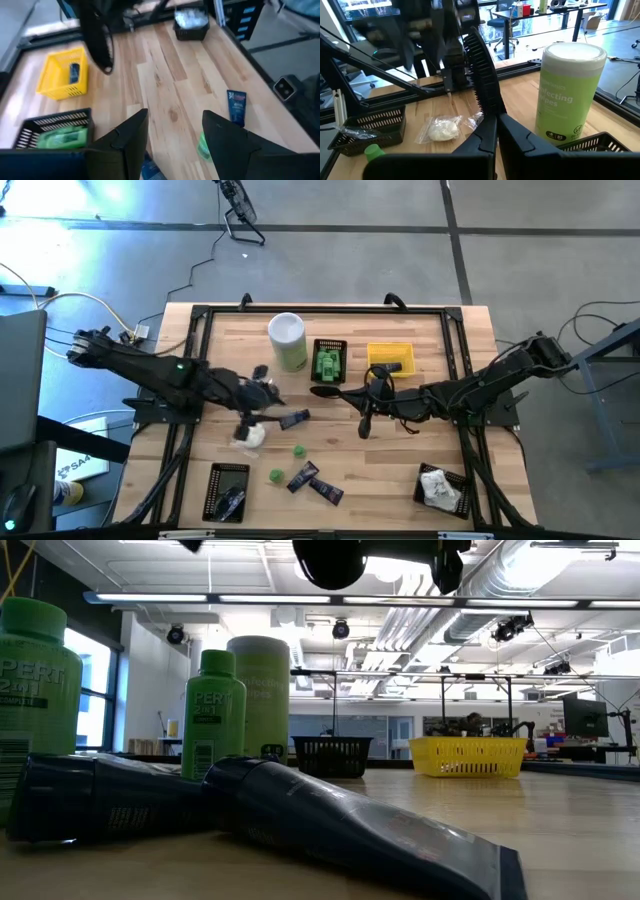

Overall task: Pick & Place Travel size toiletries
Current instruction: Put the black hair brush into the bottom left black bin

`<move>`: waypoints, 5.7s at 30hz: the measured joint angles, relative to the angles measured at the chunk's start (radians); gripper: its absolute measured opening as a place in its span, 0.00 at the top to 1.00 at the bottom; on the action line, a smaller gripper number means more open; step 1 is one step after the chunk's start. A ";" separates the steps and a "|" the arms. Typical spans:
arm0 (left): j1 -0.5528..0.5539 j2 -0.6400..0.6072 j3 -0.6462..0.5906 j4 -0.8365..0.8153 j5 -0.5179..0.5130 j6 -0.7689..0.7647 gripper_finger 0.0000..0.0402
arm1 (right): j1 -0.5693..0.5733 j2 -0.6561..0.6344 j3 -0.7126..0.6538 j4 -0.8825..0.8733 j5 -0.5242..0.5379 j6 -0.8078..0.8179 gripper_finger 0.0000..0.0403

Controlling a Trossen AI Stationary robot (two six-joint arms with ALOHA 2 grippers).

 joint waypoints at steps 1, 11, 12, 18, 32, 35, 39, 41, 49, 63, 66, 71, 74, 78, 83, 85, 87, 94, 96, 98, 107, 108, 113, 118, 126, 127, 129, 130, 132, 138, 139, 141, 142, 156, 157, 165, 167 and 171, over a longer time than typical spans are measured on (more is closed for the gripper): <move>0.000 -0.029 0.000 -0.021 -0.001 0.001 0.55 | 0.000 0.000 0.000 0.000 0.000 0.000 0.99; 0.000 -0.262 -0.226 0.134 -0.001 -0.021 0.55 | 0.000 0.000 0.000 0.000 0.000 0.000 0.99; 0.000 -0.277 -0.269 0.189 -0.001 -0.024 0.55 | 0.000 0.000 0.000 0.000 0.000 0.000 0.99; 0.000 -0.328 -0.498 0.524 0.001 -0.047 0.55 | 0.000 0.000 0.000 0.000 -0.003 0.000 0.99; 0.000 -0.326 -0.521 0.796 0.001 -0.024 0.55 | -0.001 0.001 0.000 0.070 -0.061 -0.049 0.99; 0.000 -0.326 -0.521 0.779 0.001 -0.024 0.55 | -0.001 0.012 0.000 0.097 -0.073 -0.072 0.99; 0.000 -0.325 -0.521 0.774 0.001 -0.024 0.55 | -0.002 0.023 0.000 0.132 -0.093 -0.104 0.99; 0.000 -0.325 -0.521 0.766 0.001 -0.024 0.55 | -0.008 0.022 0.000 0.138 -0.125 -0.104 0.99; 0.000 -0.325 -0.521 0.758 0.000 -0.023 0.55 | -0.012 0.022 0.000 0.140 -0.139 -0.104 0.99; 0.000 -0.322 -0.521 0.693 -0.228 -0.154 0.55 | -0.037 0.072 0.000 0.275 -0.209 -0.146 0.99; 0.000 -0.315 -0.521 0.693 -0.228 -0.156 0.55 | -0.040 0.082 0.000 0.301 -0.214 -0.155 0.99; 0.000 -0.282 -0.521 0.751 -0.228 -0.163 0.55 | -0.059 0.113 0.001 0.355 -0.209 -0.156 0.99; 0.000 -0.238 -0.521 0.799 -0.229 -0.153 0.55 | -0.073 0.141 0.000 0.397 -0.209 -0.156 0.99; 0.000 -0.167 -0.520 0.848 -0.233 -0.132 0.55 | -0.093 0.152 0.000 0.409 -0.231 -0.152 0.99; 0.000 -0.090 -0.520 0.950 -0.258 -0.095 0.55 | -0.099 0.152 0.000 0.405 -0.254 -0.133 0.99; 0.000 -0.064 -0.520 1.004 -0.263 -0.086 0.55 | -0.099 0.151 0.000 0.405 -0.255 -0.132 0.99; 0.000 -0.035 -0.520 1.059 -0.265 -0.069 0.55 | -0.098 0.151 0.000 0.405 -0.258 -0.131 0.99; 0.000 0.039 -0.520 1.169 -0.265 -0.046 0.55 | -0.098 0.151 0.000 0.404 -0.257 -0.130 0.99; 0.000 0.059 -0.520 1.203 -0.265 -0.044 0.55 | -0.099 0.151 0.000 0.403 -0.257 -0.130 0.99; 0.000 0.075 -0.520 1.222 -0.264 -0.038 0.55 | -0.099 0.151 0.000 0.396 -0.256 -0.130 0.99; 0.000 0.155 -0.485 1.275 -0.260 -0.016 0.55 | -0.103 0.151 0.000 0.395 -0.255 -0.130 0.99; 0.000 0.172 -0.470 1.278 -0.258 -0.004 0.55 | -0.104 0.151 0.000 0.395 -0.254 -0.130 0.99; 0.001 0.242 -0.411 1.275 -0.252 0.045 0.55 | -0.104 0.151 0.000 0.385 -0.254 -0.130 0.99; 0.000 0.263 -0.386 1.248 -0.277 0.059 0.55 | -0.104 0.151 0.000 0.381 -0.254 -0.130 0.99; 0.000 0.262 -0.386 1.250 -0.277 0.059 0.55 | -0.104 0.151 0.000 0.378 -0.254 -0.130 0.99; 0.000 0.262 -0.386 1.249 -0.277 0.057 0.55 | -0.104 0.151 0.000 0.378 -0.254 -0.130 0.99; 0.000 0.262 -0.386 1.250 -0.277 0.055 0.56 | -0.104 0.151 0.000 0.378 -0.254 -0.130 0.99; 0.000 0.262 -0.386 1.250 -0.277 0.055 0.58 | -0.104 0.151 0.000 0.378 -0.254 -0.130 0.99; 0.000 0.262 -0.386 1.251 -0.277 0.055 0.62 | -0.104 0.151 0.000 0.378 -0.254 -0.130 0.99; 0.000 0.262 -0.386 1.252 -0.277 0.052 0.78 | -0.104 0.151 0.000 0.377 -0.254 -0.130 0.99; 0.000 0.262 -0.386 1.252 -0.277 0.052 0.81 | -0.104 0.151 0.000 0.377 -0.254 -0.130 0.99; 0.000 0.262 -0.386 1.252 -0.278 0.052 0.85 | -0.104 0.151 0.000 0.377 -0.255 -0.130 0.99; 0.000 0.262 -0.386 1.253 -0.279 0.052 0.86 | -0.104 0.151 0.000 0.377 -0.256 -0.130 0.99; 0.000 0.262 -0.386 1.252 -0.280 0.055 0.91 | -0.103 0.150 0.000 0.367 -0.258 -0.130 0.99; 0.000 0.262 -0.386 1.252 -0.280 0.055 0.91 | -0.103 0.150 0.000 0.367 -0.251 -0.130 0.99; 0.000 0.262 -0.386 1.247 -0.281 0.032 0.91 | -0.102 0.150 0.000 0.364 -0.261 -0.130 0.80; 0.001 0.262 -0.386 1.247 -0.281 0.032 0.91 | -0.101 0.150 0.000 0.364 -0.262 -0.130 0.73; 0.000 0.261 -0.386 1.242 -0.274 0.030 0.91 | -0.101 0.150 0.000 0.364 -0.237 -0.106 0.57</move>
